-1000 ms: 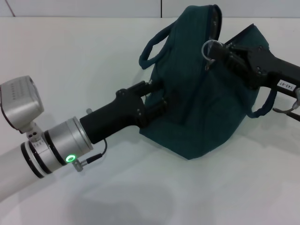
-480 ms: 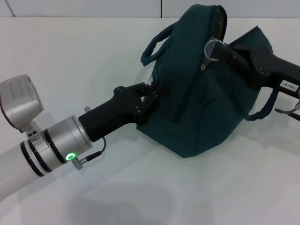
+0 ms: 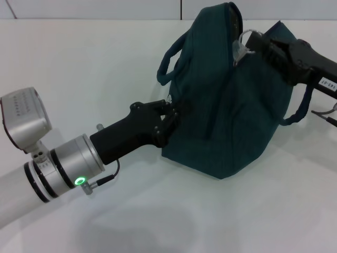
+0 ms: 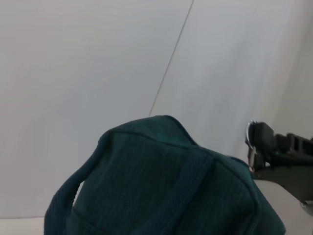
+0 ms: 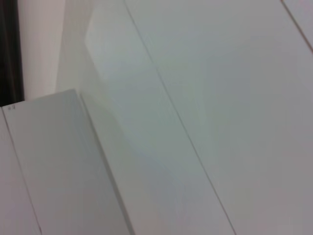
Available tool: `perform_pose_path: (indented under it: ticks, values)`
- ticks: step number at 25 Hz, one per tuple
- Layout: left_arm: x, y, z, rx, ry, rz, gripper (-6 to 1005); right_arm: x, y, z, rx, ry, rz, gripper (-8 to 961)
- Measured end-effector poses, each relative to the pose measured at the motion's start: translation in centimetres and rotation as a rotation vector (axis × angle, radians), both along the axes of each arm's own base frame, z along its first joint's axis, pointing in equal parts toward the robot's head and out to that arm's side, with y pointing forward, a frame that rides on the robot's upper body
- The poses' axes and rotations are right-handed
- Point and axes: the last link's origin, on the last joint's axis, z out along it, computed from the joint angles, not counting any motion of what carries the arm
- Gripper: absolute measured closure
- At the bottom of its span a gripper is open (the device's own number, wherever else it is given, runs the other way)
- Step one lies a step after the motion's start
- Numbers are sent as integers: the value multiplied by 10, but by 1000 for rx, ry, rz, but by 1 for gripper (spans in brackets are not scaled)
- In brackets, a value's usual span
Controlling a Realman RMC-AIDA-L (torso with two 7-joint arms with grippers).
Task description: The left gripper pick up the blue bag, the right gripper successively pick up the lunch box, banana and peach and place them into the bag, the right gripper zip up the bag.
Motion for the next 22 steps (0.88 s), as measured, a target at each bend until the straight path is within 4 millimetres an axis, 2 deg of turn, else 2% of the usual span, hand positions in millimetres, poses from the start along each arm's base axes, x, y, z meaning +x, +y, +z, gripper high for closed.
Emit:
perform_pose_path:
  ticks: [14, 22]
  values:
    - [-6, -13, -6, -27, 52, -45, 944, 5, 3, 7, 39, 52, -53, 946]
    - [-7, -14, -3, -21, 33, -36, 943, 5, 0, 1, 10, 36, -43, 945]
